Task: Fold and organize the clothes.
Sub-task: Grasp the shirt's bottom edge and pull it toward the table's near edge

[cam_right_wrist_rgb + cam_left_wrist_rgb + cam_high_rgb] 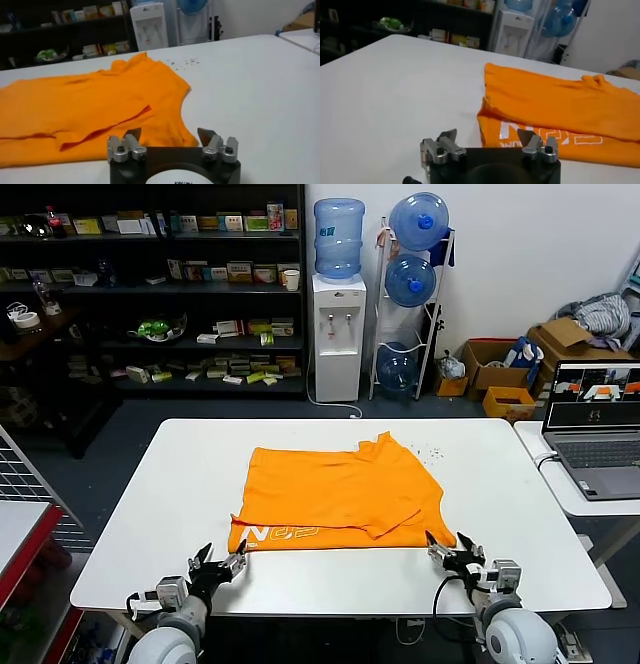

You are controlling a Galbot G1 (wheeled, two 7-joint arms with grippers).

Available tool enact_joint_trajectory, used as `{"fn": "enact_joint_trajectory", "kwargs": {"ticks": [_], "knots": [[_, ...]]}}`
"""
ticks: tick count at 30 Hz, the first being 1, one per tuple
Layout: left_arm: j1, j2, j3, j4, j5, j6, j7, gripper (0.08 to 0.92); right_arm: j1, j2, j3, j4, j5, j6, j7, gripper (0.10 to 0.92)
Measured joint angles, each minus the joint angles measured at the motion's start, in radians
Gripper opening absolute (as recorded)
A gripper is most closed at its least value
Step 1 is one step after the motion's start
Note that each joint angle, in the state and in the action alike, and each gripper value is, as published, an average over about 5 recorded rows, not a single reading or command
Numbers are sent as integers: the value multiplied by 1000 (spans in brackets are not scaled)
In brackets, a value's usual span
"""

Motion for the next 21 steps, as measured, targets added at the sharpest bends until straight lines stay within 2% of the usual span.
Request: {"fn": "enact_joint_trajectory", "kwargs": {"ticks": [16,21], "knots": [[-16,-16,28,17,7,3,-2,308,-12,-4,6,8,-1,3,-5,167],[-16,-20,31,17,12,3,-5,169,-20,-9,11,19,4,10,-4,125]]}}
